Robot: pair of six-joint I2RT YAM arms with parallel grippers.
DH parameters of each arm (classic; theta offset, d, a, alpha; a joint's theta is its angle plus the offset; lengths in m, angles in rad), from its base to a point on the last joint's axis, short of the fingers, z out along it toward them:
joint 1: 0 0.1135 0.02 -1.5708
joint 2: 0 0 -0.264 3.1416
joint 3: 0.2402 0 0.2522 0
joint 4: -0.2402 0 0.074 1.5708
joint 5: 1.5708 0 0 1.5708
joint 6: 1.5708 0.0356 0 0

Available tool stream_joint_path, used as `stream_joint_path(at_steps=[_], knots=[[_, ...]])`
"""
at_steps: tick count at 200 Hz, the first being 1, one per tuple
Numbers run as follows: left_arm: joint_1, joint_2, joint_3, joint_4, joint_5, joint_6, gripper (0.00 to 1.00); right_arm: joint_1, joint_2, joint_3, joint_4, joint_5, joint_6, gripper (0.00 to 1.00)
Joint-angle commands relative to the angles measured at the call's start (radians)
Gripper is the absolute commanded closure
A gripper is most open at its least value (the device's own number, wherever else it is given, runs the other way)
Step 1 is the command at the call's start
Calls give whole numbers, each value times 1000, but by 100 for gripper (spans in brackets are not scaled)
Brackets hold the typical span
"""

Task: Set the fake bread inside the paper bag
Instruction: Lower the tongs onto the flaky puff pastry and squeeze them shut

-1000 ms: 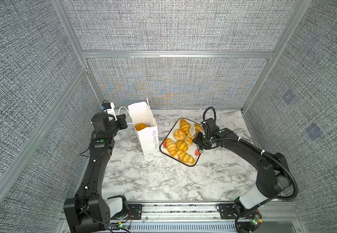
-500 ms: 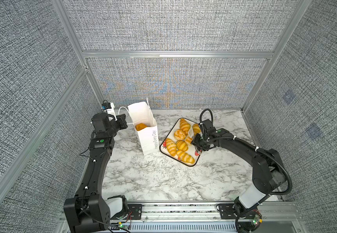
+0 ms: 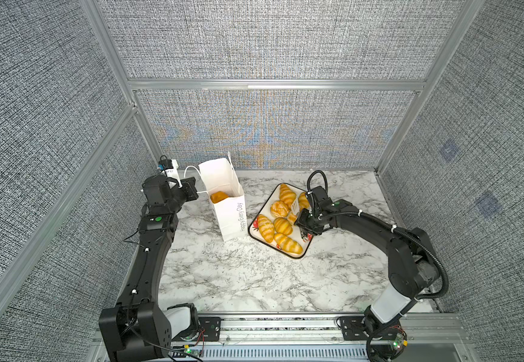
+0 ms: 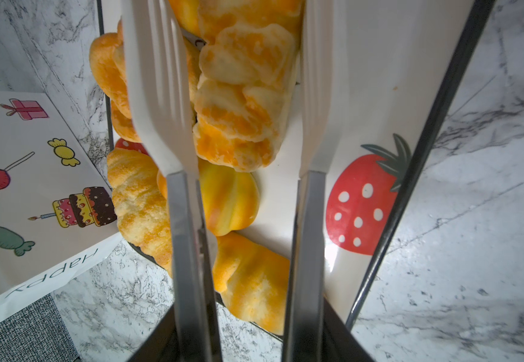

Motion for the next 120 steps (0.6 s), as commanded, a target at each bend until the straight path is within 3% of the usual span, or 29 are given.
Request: stream_joint_path(at_steps=[1,120], knots=[[1,2,-4,24,9,1,100,2,7,6,14,8,3,50],[3,3,-4,25,11,0,100,2,36,50,-24,17,-18,51]])
